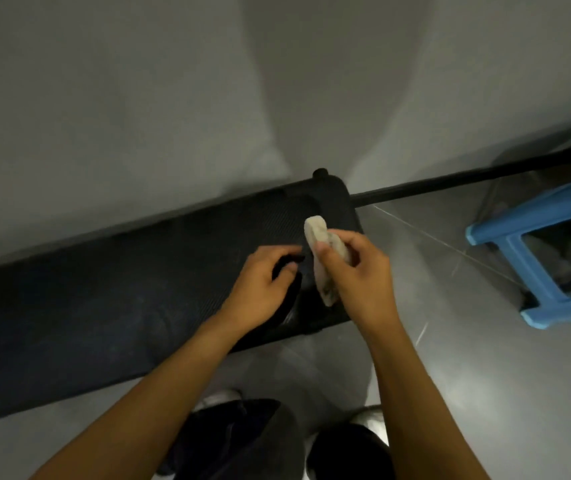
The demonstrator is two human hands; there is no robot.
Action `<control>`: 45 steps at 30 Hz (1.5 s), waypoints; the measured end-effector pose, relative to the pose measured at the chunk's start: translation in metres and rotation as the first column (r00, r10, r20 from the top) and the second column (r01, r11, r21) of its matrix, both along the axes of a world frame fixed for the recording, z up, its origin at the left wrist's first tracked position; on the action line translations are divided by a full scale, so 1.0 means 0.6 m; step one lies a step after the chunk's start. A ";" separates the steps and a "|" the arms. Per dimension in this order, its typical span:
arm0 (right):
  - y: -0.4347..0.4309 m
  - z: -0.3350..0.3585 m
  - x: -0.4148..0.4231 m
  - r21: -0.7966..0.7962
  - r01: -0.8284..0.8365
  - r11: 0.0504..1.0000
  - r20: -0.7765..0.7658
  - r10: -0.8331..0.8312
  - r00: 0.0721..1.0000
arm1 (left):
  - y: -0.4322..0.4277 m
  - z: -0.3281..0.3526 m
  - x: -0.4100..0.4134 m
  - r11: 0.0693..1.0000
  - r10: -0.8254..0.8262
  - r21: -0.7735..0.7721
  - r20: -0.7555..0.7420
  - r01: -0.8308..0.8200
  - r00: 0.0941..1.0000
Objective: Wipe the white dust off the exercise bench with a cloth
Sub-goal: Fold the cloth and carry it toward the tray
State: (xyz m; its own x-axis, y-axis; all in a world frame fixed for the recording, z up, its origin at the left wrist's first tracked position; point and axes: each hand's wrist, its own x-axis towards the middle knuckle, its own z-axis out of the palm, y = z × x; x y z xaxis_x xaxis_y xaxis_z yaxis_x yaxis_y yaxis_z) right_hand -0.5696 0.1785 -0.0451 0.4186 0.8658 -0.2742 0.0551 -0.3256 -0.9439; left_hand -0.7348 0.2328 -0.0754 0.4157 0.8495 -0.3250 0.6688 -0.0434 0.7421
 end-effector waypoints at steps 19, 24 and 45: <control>-0.272 0.677 0.322 0.187 0.190 0.964 -0.139 -0.165 0.976 | -0.149 0.748 0.370 0.988 -0.126 -0.022 0.477 0.155 0.870; -0.353 0.747 0.382 0.122 0.138 0.983 -0.294 -0.097 0.951 | -0.197 0.821 0.438 0.936 -0.342 0.214 0.372 0.278 0.863; -0.440 0.731 0.727 0.059 0.480 0.875 -0.541 -0.376 0.752 | -0.301 0.724 0.803 0.961 -0.059 -0.168 0.647 0.218 0.760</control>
State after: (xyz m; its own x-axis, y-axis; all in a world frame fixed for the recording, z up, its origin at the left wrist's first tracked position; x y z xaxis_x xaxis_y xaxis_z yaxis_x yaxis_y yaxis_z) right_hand -0.1334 -0.0854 0.3936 0.6068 0.6837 -0.4054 -0.5409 -0.0185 -0.8409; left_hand -0.2532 0.0523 0.3588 0.7000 0.7049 -0.1149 0.0442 0.1178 0.9921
